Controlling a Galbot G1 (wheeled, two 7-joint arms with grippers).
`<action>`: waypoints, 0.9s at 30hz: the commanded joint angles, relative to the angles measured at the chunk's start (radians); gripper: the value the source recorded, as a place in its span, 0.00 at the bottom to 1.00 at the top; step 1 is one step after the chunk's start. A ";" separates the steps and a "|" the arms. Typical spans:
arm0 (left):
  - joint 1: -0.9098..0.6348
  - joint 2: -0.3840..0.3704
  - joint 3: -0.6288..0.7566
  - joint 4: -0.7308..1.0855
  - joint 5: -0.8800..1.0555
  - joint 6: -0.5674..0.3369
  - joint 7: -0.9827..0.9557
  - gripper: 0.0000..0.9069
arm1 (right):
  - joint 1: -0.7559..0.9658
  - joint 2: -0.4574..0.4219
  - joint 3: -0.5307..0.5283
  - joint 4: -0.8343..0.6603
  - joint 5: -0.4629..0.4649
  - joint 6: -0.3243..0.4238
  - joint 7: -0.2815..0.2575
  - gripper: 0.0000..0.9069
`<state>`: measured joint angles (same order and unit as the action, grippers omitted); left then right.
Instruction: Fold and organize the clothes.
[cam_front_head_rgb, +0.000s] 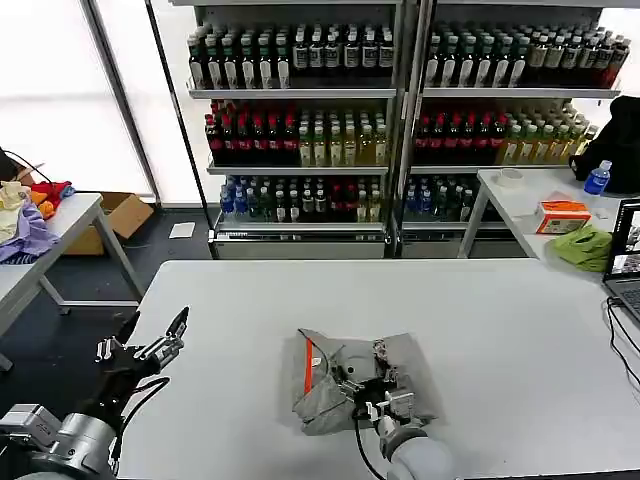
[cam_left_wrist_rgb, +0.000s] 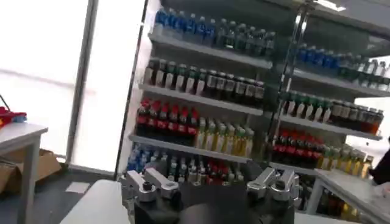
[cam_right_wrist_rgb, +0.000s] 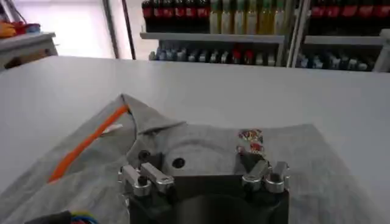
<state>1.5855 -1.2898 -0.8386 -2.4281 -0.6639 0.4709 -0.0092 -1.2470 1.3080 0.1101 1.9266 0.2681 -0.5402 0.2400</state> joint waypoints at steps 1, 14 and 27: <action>0.006 -0.008 0.011 -0.038 0.010 0.005 -0.001 1.00 | -0.001 0.009 -0.023 0.097 -0.058 0.105 0.006 1.00; 0.015 -0.012 0.023 -0.029 0.034 -0.009 0.008 1.00 | -0.228 -0.147 0.667 0.213 0.266 0.381 -0.413 1.00; 0.038 -0.029 0.011 0.036 0.055 -0.065 0.048 1.00 | -0.316 -0.045 0.891 0.108 0.300 0.429 -0.479 1.00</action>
<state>1.6105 -1.3136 -0.8251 -2.4279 -0.6227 0.4333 0.0229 -1.4718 1.2228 0.7548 2.0940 0.5249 -0.2145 -0.1032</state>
